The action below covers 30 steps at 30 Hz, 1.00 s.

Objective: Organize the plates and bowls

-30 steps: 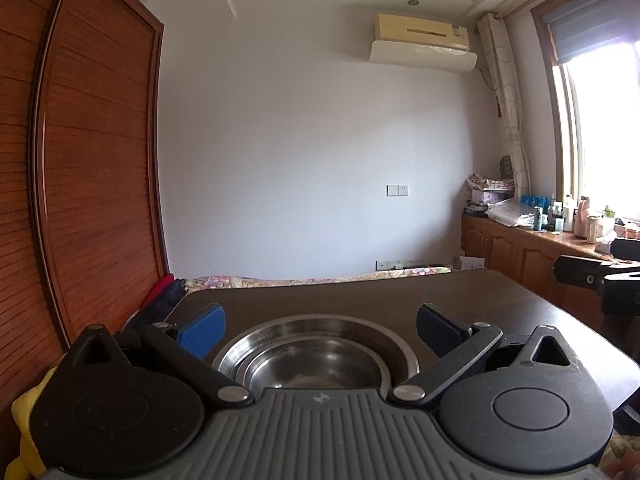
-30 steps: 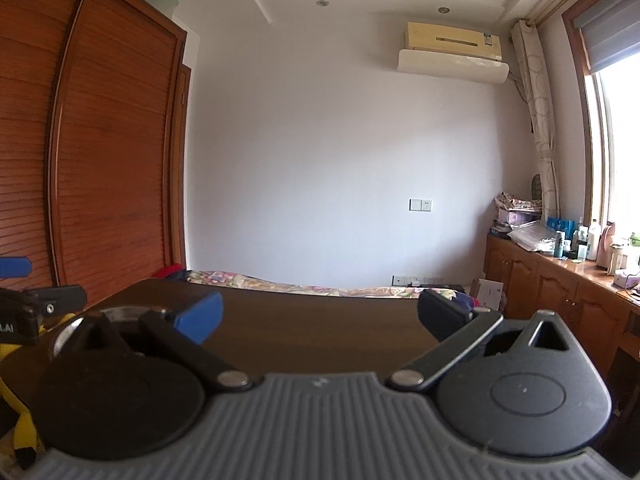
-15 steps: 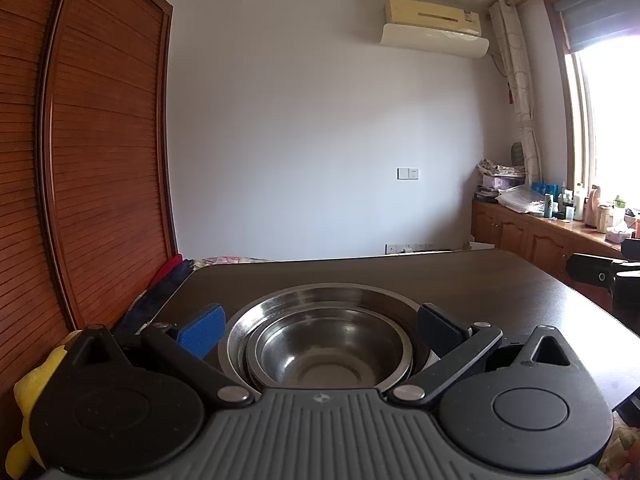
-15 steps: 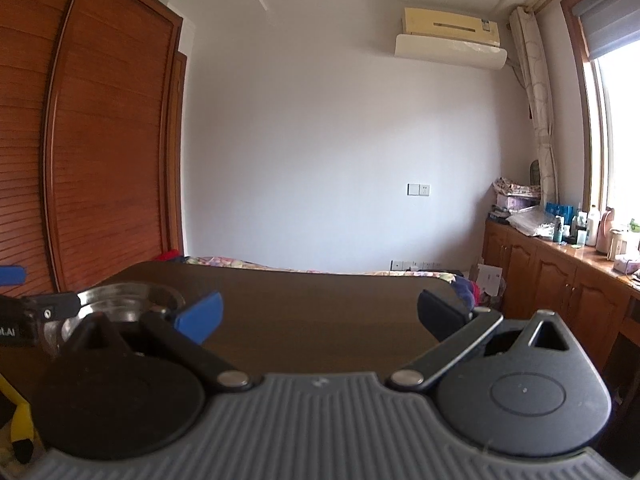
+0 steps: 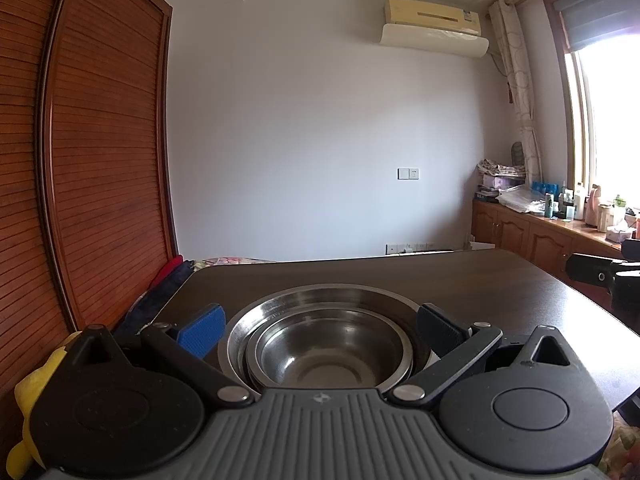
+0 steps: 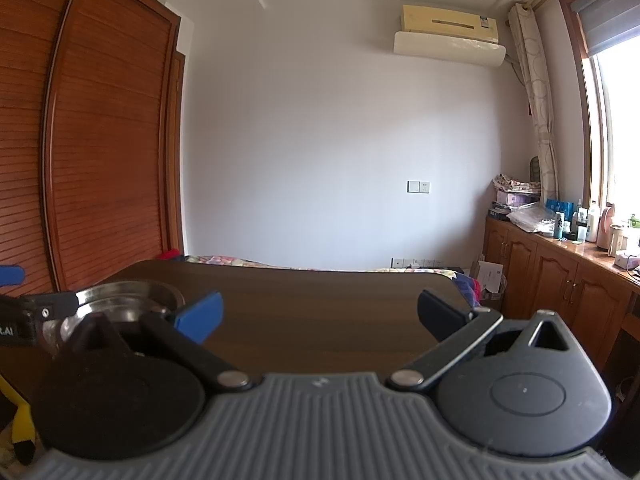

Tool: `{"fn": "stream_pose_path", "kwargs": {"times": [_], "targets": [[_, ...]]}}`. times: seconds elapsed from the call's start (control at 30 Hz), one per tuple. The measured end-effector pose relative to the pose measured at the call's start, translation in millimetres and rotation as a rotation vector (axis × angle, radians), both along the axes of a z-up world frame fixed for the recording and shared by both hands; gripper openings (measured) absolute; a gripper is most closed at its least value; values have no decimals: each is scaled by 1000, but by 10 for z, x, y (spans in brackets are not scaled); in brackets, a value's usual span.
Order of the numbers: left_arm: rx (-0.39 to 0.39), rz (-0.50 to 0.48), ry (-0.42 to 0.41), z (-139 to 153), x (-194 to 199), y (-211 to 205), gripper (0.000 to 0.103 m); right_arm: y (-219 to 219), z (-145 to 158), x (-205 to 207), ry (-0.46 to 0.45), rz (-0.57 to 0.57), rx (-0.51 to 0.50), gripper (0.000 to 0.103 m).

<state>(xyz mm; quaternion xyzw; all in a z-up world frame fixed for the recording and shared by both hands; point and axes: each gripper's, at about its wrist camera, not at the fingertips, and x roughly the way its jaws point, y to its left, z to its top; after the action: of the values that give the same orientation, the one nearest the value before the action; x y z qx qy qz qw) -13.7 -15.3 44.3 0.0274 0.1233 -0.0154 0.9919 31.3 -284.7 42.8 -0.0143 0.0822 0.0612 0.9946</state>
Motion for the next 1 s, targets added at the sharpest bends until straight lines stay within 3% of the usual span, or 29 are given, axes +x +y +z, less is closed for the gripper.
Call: {"fn": "stream_pose_path", "kwargs": {"times": [1.0], "targets": [[2,3,0,6,-7,7,103,3,-2,11,6,-4,4,103]]}}
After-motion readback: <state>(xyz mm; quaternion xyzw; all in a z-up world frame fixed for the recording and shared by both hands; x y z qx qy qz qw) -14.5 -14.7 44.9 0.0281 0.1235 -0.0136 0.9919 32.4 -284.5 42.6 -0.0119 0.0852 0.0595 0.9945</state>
